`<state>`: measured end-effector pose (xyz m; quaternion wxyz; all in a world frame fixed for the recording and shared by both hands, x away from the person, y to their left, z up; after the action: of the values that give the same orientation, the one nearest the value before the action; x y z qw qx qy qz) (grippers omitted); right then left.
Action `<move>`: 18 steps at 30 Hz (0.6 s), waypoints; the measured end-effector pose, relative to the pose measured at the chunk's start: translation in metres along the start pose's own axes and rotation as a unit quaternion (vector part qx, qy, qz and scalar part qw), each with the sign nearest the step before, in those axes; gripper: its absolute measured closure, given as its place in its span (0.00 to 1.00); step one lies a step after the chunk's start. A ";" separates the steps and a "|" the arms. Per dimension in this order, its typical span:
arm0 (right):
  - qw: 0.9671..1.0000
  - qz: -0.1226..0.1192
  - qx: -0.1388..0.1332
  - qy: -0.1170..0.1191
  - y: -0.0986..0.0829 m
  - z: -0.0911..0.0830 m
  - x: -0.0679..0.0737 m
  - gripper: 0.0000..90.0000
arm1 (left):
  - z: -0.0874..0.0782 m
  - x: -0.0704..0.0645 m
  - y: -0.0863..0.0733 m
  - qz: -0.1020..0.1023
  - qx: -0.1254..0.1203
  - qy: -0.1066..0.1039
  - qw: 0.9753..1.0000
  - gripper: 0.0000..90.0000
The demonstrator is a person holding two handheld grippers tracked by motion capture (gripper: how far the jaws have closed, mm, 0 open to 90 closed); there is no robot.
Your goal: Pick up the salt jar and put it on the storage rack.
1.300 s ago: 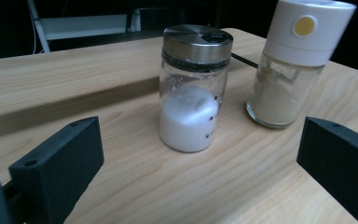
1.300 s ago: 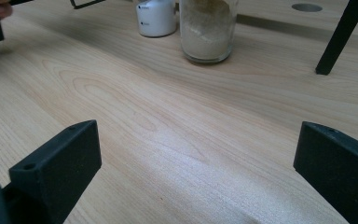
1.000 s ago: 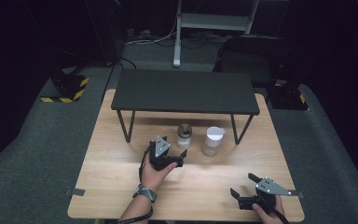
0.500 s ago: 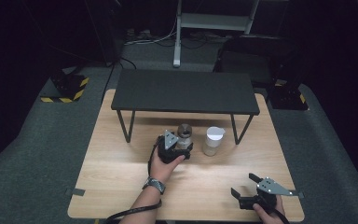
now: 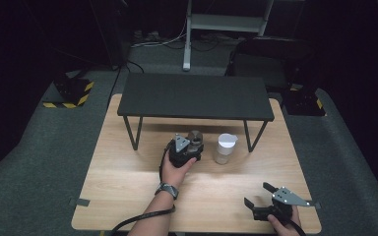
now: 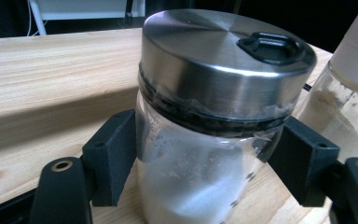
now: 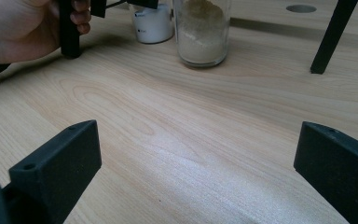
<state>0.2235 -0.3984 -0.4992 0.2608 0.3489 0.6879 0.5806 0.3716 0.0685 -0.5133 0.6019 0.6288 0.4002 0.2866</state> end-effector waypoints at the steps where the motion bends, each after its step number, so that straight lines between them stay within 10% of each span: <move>1: 1.000 0.000 0.000 0.000 0.000 0.000 0.000 0.01 | 0.000 0.000 0.000 0.000 0.000 0.000 1.000 0.32; 18: 1.000 0.004 -0.005 -0.003 -0.001 -0.001 0.000 0.01 | -0.007 -0.008 0.005 0.032 0.001 0.010 0.999 0.35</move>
<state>0.2224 -0.3992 -0.5001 0.2623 0.3524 0.6829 0.5836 0.3619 0.0659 -0.5071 0.5874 0.6394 0.3860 0.3116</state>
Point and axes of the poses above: each handheld gripper's, and its own axes: z roughly forward along the jaws, y roughly out of its top, x roughly to its left, the point moved 3 cm from there along z, roughly forward along the jaws, and after that the axes turned 13 degrees about -x, right-handed, at the moved point
